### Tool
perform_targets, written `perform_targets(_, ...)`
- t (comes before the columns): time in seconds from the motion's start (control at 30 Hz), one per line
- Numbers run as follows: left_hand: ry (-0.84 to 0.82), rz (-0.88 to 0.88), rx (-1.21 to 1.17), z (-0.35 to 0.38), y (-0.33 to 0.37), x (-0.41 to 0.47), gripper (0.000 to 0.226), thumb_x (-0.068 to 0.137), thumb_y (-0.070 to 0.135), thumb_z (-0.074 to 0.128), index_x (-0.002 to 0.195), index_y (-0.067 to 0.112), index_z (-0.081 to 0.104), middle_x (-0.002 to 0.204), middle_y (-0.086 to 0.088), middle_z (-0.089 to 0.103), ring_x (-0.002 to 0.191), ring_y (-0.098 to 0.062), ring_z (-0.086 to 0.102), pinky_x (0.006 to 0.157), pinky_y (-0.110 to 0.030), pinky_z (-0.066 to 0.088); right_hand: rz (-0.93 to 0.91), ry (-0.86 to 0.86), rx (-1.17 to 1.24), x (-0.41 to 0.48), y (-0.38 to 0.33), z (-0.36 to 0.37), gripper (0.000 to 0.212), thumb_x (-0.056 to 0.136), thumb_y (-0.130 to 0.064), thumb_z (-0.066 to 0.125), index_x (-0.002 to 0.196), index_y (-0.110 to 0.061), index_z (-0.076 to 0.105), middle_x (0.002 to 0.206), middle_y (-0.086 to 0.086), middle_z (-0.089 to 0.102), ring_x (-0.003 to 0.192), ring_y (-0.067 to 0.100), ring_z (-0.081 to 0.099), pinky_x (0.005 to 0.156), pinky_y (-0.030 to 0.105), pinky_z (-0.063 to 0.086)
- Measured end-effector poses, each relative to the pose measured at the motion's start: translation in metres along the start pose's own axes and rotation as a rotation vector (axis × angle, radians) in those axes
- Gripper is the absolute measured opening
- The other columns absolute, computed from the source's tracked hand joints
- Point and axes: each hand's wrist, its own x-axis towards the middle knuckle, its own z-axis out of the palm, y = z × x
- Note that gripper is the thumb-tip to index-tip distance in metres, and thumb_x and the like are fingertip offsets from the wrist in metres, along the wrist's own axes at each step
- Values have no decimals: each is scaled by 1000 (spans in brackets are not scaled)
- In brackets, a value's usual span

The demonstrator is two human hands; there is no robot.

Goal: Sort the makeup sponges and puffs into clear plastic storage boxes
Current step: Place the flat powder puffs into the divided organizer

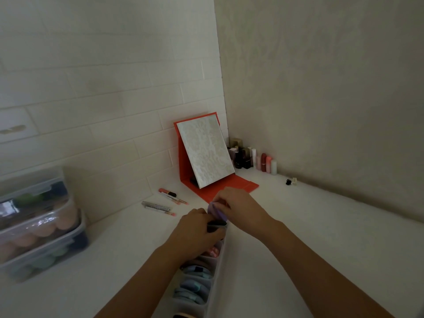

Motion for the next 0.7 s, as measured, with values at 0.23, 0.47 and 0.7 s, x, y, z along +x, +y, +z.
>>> perform_targets(0.23,130,23,-29,-5,4,-2,28,87,44,53,99,21,64,95,7,64,83,-1,54,70,-10,39,-29,-69,-76,-1,-1,-1,19,91,-22,59,104,-10,66,103,6,66,94,17,58,78,24,43)
perform_targets(0.47,212,-29,74,-3,1,2,24,90,32,51,81,14,64,80,2,55,81,-10,47,70,-20,34,-57,-140,-244,6,-9,4,24,91,-19,58,111,-14,70,93,6,57,84,17,53,70,21,39)
perform_targets(0.7,217,-15,75,-3,2,5,25,88,29,51,74,10,60,70,1,51,74,-14,47,68,-23,33,-106,-127,-277,9,-11,18,20,89,-4,48,96,-2,68,78,5,44,75,17,45,61,23,31)
